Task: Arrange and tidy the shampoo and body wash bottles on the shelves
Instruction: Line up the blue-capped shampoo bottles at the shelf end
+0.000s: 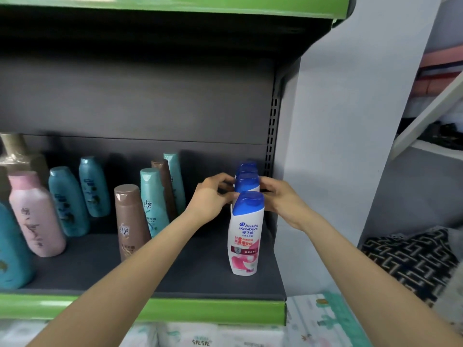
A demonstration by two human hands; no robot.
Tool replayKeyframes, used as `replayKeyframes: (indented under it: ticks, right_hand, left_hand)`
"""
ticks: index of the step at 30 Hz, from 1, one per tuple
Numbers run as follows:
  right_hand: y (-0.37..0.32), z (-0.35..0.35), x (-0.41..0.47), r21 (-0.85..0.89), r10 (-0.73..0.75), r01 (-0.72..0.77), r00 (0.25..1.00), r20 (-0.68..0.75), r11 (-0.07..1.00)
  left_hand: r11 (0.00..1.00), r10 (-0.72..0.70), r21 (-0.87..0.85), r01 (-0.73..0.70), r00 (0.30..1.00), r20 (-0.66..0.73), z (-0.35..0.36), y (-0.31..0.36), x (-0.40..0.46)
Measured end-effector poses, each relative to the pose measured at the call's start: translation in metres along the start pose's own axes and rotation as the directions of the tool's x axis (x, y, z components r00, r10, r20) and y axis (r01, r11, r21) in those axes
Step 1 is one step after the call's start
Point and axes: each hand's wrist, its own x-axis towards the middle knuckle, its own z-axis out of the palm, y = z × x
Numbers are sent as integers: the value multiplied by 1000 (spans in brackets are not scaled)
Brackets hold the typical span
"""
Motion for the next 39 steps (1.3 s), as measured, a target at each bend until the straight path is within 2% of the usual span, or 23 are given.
replayKeyframes:
  ticks: [7, 13, 17, 20, 25, 28, 34, 39]
  right_hand:
    - [5, -2, 0, -14, 35, -36, 999, -27, 999]
    - [-7, -12, -1, -36, 2, -6, 993, -117, 999]
    - [-16, -16, 4, -131, -29, 10, 989, -144, 991]
    - [-23, -19, 11, -222, -82, 42, 981, -176, 974]
    - [-24, -18, 18, -309, -62, 19, 990, -128, 951]
    - [-23, -18, 18, -306, -54, 9, 989, -139, 952]
    - [-27, -16, 18, -316, -23, -22, 990, -137, 948]
    - [-28, -16, 16, -320, -22, -29, 988, -153, 947]
  left_hand:
    - [1000, 6, 7, -6, 1000, -1, 2, -1, 0]
    - [999, 3, -32, -2, 1000, 14, 4, 3, 6]
    - [1000, -10, -3, 9, 997, -74, -1, 2, 20]
    - [996, -3, 88, 13, 994, -111, -3, 3, 36]
    - [988, 27, 148, -37, 997, 69, 6, 3, 52]
    - [987, 43, 150, -59, 993, 105, 13, 0, 57]
    - [994, 43, 98, -49, 997, 60, 16, -2, 56]
    - [995, 43, 98, -36, 996, -73, 12, 1, 46]
